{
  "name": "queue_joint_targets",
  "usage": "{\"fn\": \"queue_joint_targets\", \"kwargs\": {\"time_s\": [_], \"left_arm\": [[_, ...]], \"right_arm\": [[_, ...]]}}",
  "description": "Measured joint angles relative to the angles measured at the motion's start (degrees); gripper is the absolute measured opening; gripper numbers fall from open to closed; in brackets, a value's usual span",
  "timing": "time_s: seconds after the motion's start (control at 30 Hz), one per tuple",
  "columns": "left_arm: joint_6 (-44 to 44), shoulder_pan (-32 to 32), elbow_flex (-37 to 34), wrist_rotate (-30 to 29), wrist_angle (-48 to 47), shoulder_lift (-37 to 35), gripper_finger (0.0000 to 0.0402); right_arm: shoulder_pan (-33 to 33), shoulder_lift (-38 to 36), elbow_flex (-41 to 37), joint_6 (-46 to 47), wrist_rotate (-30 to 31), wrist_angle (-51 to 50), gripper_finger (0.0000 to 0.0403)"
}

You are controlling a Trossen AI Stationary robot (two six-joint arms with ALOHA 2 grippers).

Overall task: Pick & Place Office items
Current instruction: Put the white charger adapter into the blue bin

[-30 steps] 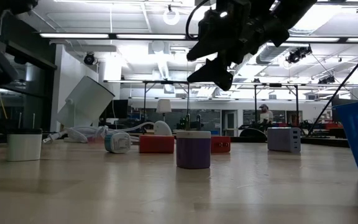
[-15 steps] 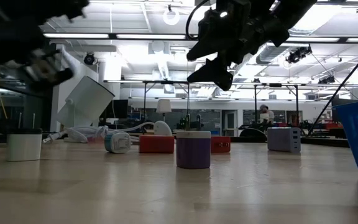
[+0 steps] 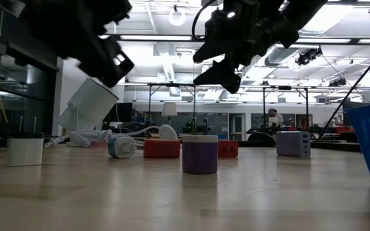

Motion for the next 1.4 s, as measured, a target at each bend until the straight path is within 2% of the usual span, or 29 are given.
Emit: {"fn": "queue_joint_targets", "kwargs": {"time_s": [0.2, 0.3, 0.53, 0.9, 1.4], "left_arm": [[7.6, 1.2, 0.0, -15.7, 1.5, -1.4, 0.0098], [11.3, 1.2, 0.0, -19.1, 4.8, -1.4, 0.0098], [13.6, 1.2, 0.0, -19.1, 11.7, -1.4, 0.0098], [10.3, 4.4, 0.0, -17.4, 10.8, -2.7, 0.0098], [13.7, 15.9, -0.1, -15.6, -6.3, -16.1, 0.0098]], "right_arm": [[0.0, 0.0, 0.0, 0.0, 0.0, 0.1, 0.0231], [0.0, 0.0, 0.0, 0.0, 0.0, 0.1, 0.0231], [0.0, 0.0, 0.0, 0.0, 0.0, 0.2, 0.0231], [0.0, 0.0, 0.0, 0.0, 0.0, 0.2, 0.0231], [0.0, 0.0, 0.0, 0.0, 0.0, 0.5, 0.0231]]}}
